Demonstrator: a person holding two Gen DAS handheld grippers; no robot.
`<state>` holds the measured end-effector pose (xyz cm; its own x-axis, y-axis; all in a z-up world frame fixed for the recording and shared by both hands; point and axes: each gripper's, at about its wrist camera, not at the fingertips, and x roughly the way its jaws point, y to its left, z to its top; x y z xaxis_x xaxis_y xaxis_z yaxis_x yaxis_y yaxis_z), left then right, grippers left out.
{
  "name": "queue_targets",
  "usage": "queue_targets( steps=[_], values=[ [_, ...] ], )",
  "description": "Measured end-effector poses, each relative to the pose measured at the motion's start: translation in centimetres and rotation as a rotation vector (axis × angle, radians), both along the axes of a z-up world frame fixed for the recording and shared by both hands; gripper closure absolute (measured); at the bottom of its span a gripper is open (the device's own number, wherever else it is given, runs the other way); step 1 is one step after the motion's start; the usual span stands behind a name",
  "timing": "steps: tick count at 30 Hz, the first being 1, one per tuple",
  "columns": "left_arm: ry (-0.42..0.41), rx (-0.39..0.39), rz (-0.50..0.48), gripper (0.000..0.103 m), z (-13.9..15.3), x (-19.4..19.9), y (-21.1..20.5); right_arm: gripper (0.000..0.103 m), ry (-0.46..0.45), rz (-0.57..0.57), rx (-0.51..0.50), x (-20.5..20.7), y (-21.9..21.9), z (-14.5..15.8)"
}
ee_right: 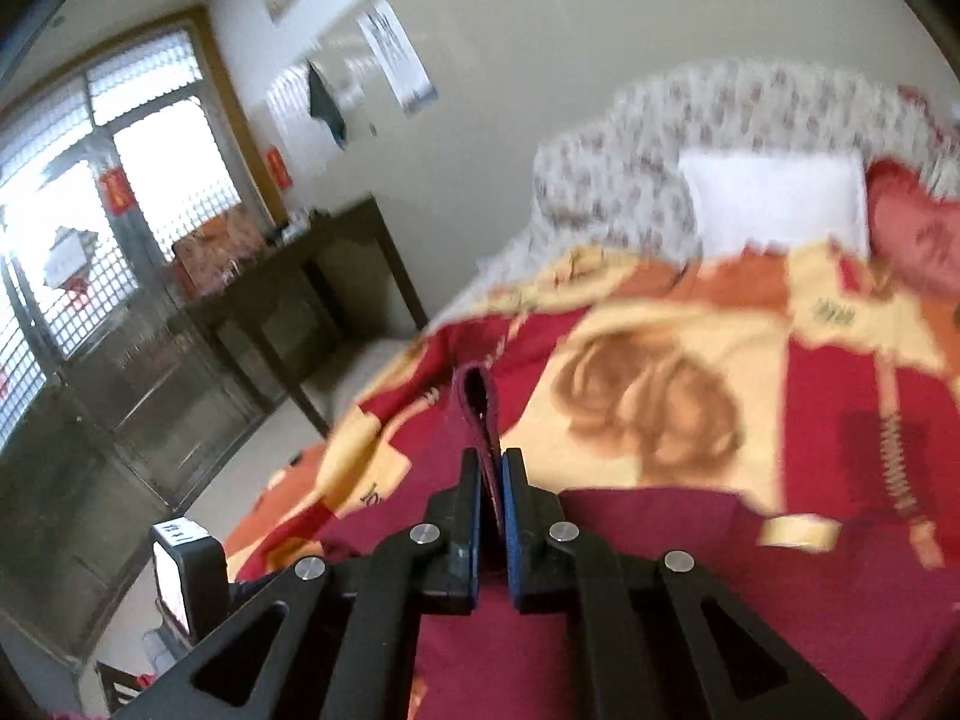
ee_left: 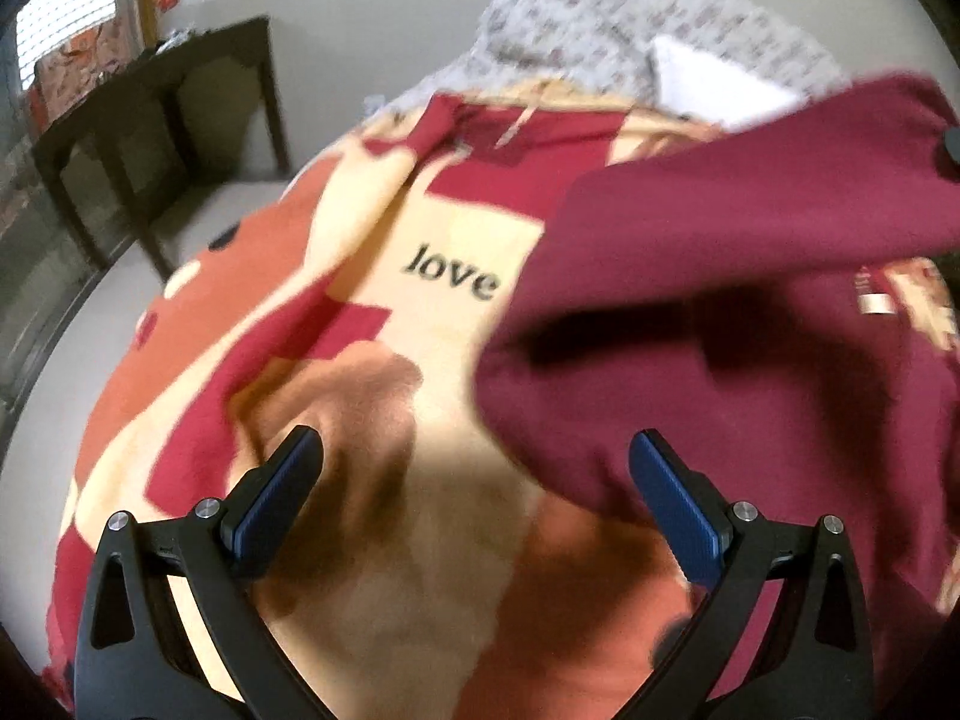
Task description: Fold small clothes
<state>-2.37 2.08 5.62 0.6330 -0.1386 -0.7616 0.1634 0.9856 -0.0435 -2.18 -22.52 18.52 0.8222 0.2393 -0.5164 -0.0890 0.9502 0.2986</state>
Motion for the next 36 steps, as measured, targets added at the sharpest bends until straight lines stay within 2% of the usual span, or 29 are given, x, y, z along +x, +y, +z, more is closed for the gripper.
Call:
queue_targets(
  steps=[2, 5, 9, 13, 17, 19, 23, 26, 30, 33, 36],
  values=[
    [-0.026, -0.019, -0.034, 0.000, 1.1, -1.7, 0.4, 0.097, -0.028, -0.072, -0.012, -2.8, -3.0, 1.3],
    [-0.046, 0.000, -0.060, 0.000, 2.2, -3.0, 0.3, 0.097, 0.002, -0.186, -0.032, -5.9, -7.3, 1.2],
    [-0.049, 0.007, -0.067, 0.000, 2.8, -2.8, -1.5, 0.097, 0.119, -0.324, -0.015, -8.2, -12.7, -2.4],
    [-0.047, 0.004, -0.106, 0.000, 3.1, -2.4, -4.0, 0.097, 0.234, -0.403, -0.051, -9.0, -15.3, -6.4],
    [-0.052, 0.008, -0.152, 0.000, 3.3, -2.0, -7.0, 0.098, 0.284, -0.394, -0.019, -9.5, -16.3, -7.8],
    [-0.041, 0.011, -0.168, 0.000, 2.9, -1.6, -8.6, 0.098, 0.299, -0.393, -0.046, -9.2, -16.1, -8.2],
    [-0.014, 0.024, -0.192, 0.000, 1.3, -0.6, -11.1, 0.098, 0.275, -0.406, -0.044, -9.7, -16.5, -8.3],
    [0.021, 0.052, -0.199, 0.000, -0.3, 0.0, -12.5, 0.098, 0.260, -0.363, 0.001, -9.2, -16.0, -7.9],
    [0.066, 0.086, -0.193, 0.000, -2.6, 0.8, -13.6, 0.097, 0.344, -0.298, -0.007, -6.5, -14.7, -10.3],
    [0.094, 0.099, -0.199, 0.000, -3.9, 1.0, -14.1, 0.098, 0.440, -0.340, -0.024, -4.7, -15.3, -13.4],
    [0.092, 0.113, -0.206, 0.000, -4.3, 0.9, -14.3, 0.098, 0.414, -0.344, 0.011, -4.9, -15.9, -14.2]
  ],
)
